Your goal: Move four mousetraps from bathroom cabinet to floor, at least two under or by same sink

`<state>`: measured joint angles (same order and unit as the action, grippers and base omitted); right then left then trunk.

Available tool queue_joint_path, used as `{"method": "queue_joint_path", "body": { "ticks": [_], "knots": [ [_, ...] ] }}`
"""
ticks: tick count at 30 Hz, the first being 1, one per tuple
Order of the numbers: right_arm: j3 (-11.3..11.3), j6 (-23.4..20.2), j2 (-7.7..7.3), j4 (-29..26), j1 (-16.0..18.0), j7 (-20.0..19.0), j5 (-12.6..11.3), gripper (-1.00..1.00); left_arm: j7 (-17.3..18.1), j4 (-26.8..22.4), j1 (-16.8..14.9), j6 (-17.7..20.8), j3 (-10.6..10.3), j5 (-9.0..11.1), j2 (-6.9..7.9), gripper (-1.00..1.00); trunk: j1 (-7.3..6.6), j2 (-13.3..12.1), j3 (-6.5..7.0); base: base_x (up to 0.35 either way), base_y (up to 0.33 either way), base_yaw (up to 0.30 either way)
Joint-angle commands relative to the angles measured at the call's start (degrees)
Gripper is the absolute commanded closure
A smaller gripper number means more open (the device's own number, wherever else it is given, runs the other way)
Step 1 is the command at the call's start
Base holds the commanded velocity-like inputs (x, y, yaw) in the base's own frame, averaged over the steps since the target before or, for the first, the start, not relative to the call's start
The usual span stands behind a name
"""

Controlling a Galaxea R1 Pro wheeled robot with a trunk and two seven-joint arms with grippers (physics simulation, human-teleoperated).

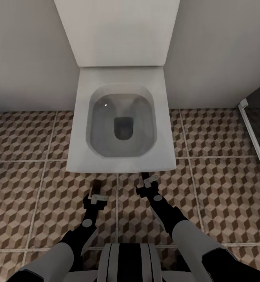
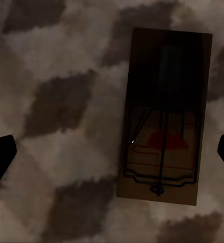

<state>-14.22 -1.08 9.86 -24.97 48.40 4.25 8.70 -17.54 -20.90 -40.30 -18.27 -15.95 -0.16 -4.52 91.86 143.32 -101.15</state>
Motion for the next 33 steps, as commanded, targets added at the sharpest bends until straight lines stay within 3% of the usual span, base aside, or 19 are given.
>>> {"method": "queue_joint_path", "body": {
  "ticks": [1,20,33],
  "knots": [
    [-0.3,-0.1,-0.02,0.0,0.0,0.4,0.4,-1.00,-0.5,0.1,0.0,-0.1,-0.5,0.0,0.03,-1.00,-0.01,0.0,-0.02,0.000,0.000,0.000],
    [-0.3,-0.1,-0.02,0.0,0.0,0.4,0.4,-1.00,-0.6,0.1,0.0,-0.2,-0.5,0.0,0.03,-1.00,-0.01,0.0,-0.02,-0.003,0.000,0.000],
    [-0.3,-0.1,-0.02,0.1,0.0,0.4,0.4,-1.00,-0.5,0.1,0.0,-0.2,-0.6,0.0,0.03,-1.00,-0.01,0.0,-0.02,-0.250,0.000,0.000]
  ]
}}
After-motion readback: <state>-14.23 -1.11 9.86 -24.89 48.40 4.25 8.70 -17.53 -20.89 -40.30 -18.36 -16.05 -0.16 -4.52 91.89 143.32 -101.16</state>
